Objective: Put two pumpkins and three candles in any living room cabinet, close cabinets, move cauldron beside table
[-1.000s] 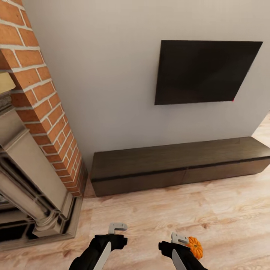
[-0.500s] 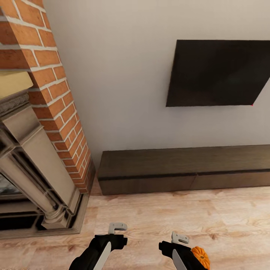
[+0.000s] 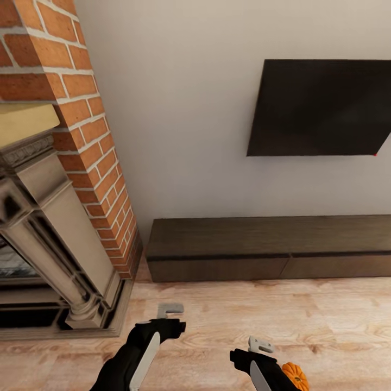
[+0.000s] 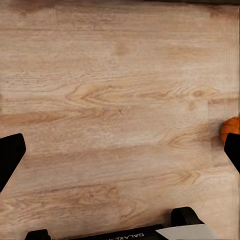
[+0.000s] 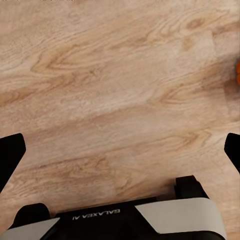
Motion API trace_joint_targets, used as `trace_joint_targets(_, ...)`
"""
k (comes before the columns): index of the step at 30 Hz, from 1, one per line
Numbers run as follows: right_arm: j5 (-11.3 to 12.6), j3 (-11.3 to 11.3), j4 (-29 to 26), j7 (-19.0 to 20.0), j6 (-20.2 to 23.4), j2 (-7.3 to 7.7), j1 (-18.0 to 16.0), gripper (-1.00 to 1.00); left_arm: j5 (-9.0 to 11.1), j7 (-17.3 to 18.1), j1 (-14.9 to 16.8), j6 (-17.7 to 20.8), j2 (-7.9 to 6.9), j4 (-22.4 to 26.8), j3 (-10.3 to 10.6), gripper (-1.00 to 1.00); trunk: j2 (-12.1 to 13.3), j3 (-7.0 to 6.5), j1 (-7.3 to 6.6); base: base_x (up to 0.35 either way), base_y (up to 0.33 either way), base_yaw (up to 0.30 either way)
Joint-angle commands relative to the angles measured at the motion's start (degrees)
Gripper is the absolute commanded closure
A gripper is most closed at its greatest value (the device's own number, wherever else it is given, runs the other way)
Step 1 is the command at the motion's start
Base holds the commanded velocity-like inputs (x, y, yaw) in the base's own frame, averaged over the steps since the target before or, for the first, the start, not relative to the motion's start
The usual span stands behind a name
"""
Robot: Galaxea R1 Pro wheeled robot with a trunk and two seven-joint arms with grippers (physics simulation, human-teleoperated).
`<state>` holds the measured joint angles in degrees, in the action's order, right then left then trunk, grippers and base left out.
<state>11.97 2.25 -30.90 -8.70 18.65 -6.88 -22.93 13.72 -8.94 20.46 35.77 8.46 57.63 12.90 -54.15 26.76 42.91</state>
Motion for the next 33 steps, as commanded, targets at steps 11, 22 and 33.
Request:
trace_joint_targets(11,0.32,-0.09,-0.12,-0.16,-1.57,-0.06,-0.01,-1.00,0.76,-3.51,0.02,0.93,-0.03,2.75,-1.21,-1.00,-4.47,2.04,2.43,0.000,0.000,0.000)
trace_joint_targets(22,0.15,-0.15,-0.04,0.39,-4.45,-0.09,-0.01,-1.00,0.73,-4.33,0.02,0.98,-0.04,3.03,-1.32,-1.00,-8.88,4.02,4.84,0.000,0.000,0.000)
trace_joint_targets(33,1.06,1.19,0.92,0.28,-5.66,-0.16,-0.68,-1.00,-0.65,-5.22,0.46,-0.83,-1.43,1.47,-1.28,-1.00,-9.27,4.19,5.06,-0.001,0.000,0.000)
